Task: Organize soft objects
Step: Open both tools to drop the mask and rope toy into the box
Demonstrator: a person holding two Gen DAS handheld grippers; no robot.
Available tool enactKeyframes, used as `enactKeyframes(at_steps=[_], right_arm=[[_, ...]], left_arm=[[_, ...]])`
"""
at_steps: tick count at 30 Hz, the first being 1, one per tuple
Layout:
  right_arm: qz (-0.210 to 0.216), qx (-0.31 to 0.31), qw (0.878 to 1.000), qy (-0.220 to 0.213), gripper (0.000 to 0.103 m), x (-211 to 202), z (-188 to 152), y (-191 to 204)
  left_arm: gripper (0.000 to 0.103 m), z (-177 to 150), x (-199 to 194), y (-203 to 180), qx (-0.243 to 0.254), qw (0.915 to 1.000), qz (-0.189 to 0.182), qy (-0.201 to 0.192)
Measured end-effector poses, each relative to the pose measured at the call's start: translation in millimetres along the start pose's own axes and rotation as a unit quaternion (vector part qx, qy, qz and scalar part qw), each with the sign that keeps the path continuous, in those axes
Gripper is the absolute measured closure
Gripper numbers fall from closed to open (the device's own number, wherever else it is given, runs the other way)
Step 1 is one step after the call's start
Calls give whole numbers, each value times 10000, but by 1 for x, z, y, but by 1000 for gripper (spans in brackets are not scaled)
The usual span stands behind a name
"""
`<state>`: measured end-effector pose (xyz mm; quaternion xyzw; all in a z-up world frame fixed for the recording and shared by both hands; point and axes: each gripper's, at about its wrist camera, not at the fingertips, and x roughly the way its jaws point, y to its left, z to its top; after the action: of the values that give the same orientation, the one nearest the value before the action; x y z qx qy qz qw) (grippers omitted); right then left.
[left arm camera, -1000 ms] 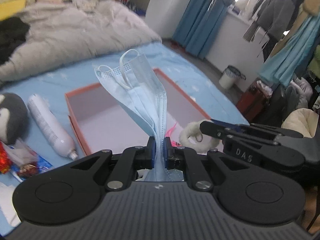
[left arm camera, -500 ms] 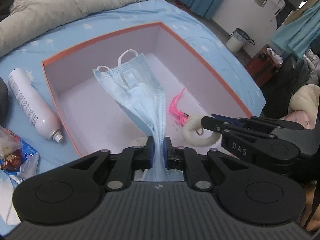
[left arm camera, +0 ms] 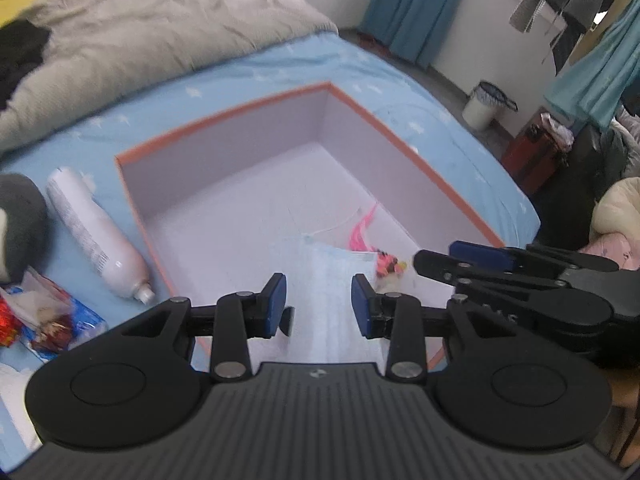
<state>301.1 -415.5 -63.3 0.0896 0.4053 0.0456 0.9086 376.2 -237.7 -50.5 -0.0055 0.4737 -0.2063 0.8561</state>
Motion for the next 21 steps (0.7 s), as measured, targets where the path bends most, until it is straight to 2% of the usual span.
enactKeyframes(at_steps=[9, 21], right_arm=[[168, -360, 9946, -959, 63, -60, -12, 23], [549, -719, 9828, -1610, 63, -117, -52, 58]], left_arm=[[62, -38, -64, 0, 96, 9958, 230, -879], [62, -101, -149, 7, 95, 9851, 302, -1688]])
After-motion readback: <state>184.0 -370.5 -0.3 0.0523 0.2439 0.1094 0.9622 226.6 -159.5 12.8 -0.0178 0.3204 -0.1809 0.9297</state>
